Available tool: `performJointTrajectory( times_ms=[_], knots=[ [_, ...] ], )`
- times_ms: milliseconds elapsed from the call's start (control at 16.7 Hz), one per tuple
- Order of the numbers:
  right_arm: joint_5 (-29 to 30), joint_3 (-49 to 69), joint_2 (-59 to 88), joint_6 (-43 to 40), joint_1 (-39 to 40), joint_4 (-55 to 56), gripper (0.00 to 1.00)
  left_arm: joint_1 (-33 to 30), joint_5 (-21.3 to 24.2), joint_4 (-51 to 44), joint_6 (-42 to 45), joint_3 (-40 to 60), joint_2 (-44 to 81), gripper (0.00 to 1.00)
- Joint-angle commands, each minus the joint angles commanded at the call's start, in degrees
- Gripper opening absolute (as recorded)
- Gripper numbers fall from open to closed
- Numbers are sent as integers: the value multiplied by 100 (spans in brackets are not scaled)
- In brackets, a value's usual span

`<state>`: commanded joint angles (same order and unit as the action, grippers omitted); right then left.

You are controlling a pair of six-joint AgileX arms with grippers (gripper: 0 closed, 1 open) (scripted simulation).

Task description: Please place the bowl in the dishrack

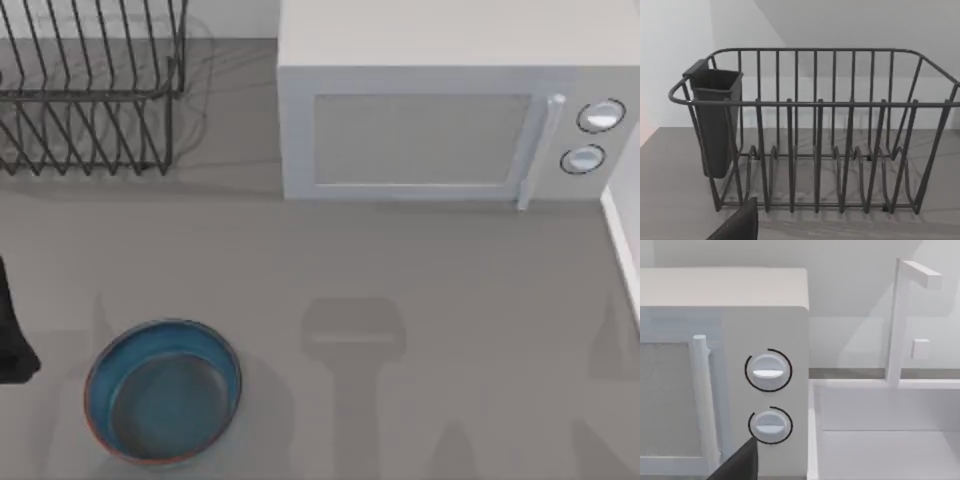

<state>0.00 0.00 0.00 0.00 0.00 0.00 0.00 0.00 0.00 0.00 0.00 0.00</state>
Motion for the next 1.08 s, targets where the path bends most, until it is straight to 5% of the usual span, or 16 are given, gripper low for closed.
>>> performJointTrajectory(
  times_ms=[480,1080],
  knots=[
    [0,0,0,0,0,0,100,-696,17,-1082,-676,1228,1286,100],
    [0,0,0,0,0,0,100,-2925,-10,-4864,-2821,5163,6936,100]
  ],
)
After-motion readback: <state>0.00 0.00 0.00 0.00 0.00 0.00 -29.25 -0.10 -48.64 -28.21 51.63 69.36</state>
